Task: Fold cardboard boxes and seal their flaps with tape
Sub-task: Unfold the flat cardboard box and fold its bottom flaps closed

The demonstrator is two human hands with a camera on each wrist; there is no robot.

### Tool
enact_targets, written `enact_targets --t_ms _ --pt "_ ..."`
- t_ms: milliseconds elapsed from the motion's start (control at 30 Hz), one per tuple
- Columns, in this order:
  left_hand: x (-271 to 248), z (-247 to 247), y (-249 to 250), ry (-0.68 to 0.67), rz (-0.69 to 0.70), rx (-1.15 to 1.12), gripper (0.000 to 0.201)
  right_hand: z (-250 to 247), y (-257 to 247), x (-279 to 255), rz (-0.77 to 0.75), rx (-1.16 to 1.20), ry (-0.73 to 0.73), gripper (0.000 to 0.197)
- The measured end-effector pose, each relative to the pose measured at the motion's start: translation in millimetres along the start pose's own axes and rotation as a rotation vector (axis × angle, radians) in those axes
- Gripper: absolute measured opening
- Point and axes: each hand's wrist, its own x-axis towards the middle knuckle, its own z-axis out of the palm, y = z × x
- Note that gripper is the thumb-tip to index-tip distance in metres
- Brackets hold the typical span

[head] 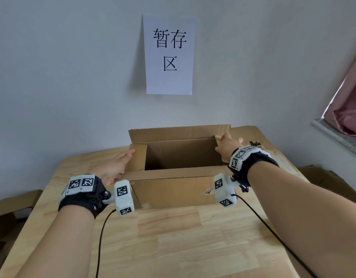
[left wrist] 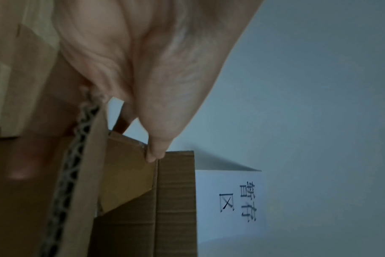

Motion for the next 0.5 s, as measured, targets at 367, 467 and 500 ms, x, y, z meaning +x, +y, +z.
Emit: enact_targets --t_ms 367,467,500 --pt "-3.7 3.6 -8.6 0.019 0.034 -0.323 0.051 -8.3 17.7 7.9 0.109 0.177 0.004 0.043" --pt "3.6 5.2 -14.0 0.03 0.035 -0.375 0.054 -9.6 29.8 6.3 0.094 0.321 0.028 0.042" --pt "3.5 9.3 -11.8 0.034 0.031 -0.381 0.054 -11.5 32.2 4.3 0.093 0.381 0.029 0.04"
